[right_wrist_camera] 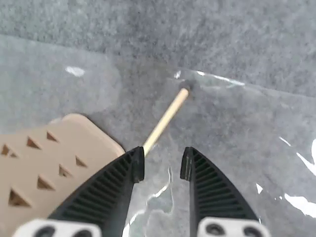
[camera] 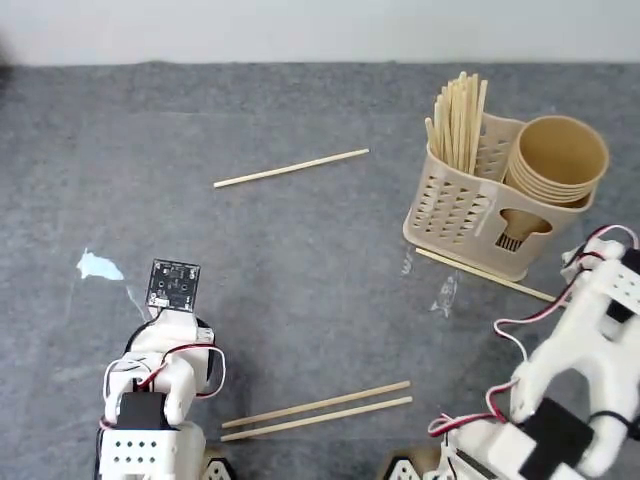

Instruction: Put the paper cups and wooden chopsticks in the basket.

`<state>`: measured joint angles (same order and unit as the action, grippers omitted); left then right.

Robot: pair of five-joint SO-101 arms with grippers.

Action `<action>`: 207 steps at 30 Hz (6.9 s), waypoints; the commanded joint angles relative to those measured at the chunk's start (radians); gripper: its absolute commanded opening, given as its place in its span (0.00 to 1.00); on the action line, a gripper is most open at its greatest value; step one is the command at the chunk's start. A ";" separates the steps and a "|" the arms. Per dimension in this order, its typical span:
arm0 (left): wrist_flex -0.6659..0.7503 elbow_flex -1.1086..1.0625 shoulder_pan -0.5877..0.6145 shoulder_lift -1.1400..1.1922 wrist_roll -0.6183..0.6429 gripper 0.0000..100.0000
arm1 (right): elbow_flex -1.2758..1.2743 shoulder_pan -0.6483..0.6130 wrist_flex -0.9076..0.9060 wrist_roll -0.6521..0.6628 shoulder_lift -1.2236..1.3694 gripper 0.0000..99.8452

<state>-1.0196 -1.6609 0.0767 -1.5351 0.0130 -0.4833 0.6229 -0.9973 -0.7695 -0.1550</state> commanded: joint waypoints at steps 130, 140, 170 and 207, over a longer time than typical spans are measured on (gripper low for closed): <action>0.015 0.005 -0.003 -0.009 -0.011 0.01 | 0.269 -0.151 -0.229 0.160 -0.552 0.01; 0.015 0.005 -0.003 -0.009 -0.009 0.01 | 0.269 -0.236 0.031 0.315 -0.644 0.01; 0.015 0.007 -0.003 -0.009 -0.009 0.01 | 0.269 -0.483 0.708 0.726 -0.274 0.01; 0.015 0.007 -0.003 -0.009 -0.009 0.01 | 0.265 -0.638 -0.056 0.841 -0.671 0.19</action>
<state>-1.0196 -1.6609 0.0721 -1.5351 0.0084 -0.2746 -0.0353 -1.0925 0.0637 -0.7902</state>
